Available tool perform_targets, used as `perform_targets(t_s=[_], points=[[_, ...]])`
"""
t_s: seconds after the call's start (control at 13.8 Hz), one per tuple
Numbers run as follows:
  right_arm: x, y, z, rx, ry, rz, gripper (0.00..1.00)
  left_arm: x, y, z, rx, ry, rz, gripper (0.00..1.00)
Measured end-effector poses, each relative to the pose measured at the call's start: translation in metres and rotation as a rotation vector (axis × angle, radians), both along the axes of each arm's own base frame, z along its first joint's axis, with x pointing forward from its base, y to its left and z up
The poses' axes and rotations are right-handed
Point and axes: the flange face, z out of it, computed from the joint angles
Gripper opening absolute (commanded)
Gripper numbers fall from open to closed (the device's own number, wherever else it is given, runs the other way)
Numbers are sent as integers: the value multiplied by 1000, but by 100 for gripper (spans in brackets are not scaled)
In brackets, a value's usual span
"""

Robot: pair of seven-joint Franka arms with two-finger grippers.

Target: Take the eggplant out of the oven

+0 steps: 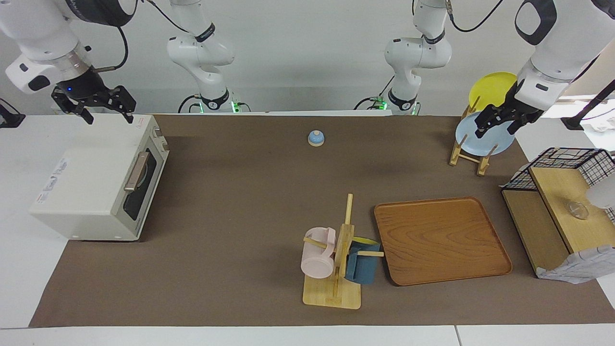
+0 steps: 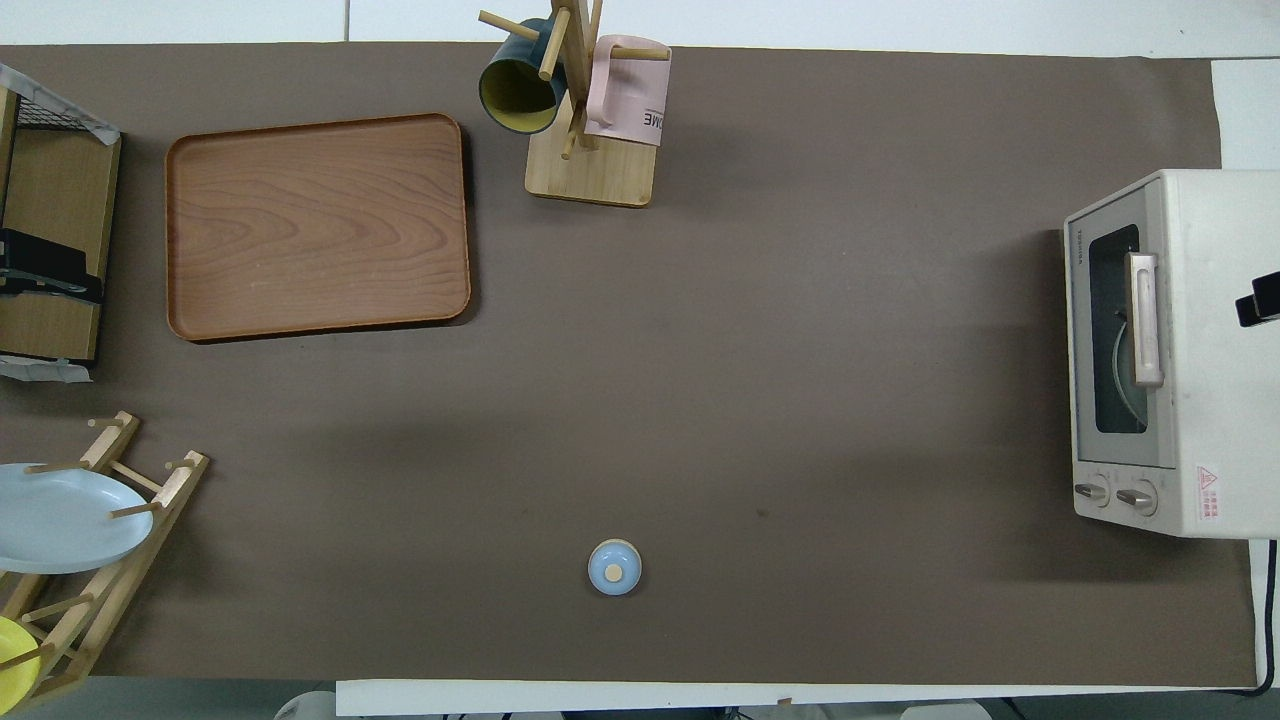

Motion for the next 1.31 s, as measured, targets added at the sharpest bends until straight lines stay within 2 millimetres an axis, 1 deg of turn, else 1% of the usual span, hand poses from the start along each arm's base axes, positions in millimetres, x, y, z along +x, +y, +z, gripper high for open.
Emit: perform_targets(t_s=[0.51,0.58,0.65,0.73,0.8,0.87,1.02,1.09,1.23,1.31], points=[[0,0,0,0,0,0,100,0,0,0,0,0,0,100],[0,1,0,1,0,2,90,0,0,0,0,0,0,100],[0,2,0,1,0,4,53,0,0,0,0,0,0,100],[0,3,-1,1,1,6,30,0,0,0,0,0,0,100],[0,4,-1,1,2,8,12,0,0,0,0,0,0,100],[0,5,-4,2,7,9,1,0,0,0,0,0,0,100],[0,6,-7,3,10,13,0,0,0,0,0,0,0,100],[2,10,-8,1,-4,21,0,0,0,0,0,0,0,100],[6,26,-14,-7,-15,21,0,0,0,0,0,0,0,100],[8,31,-22,-10,-17,12,0,0,0,0,0,0,0,100]])
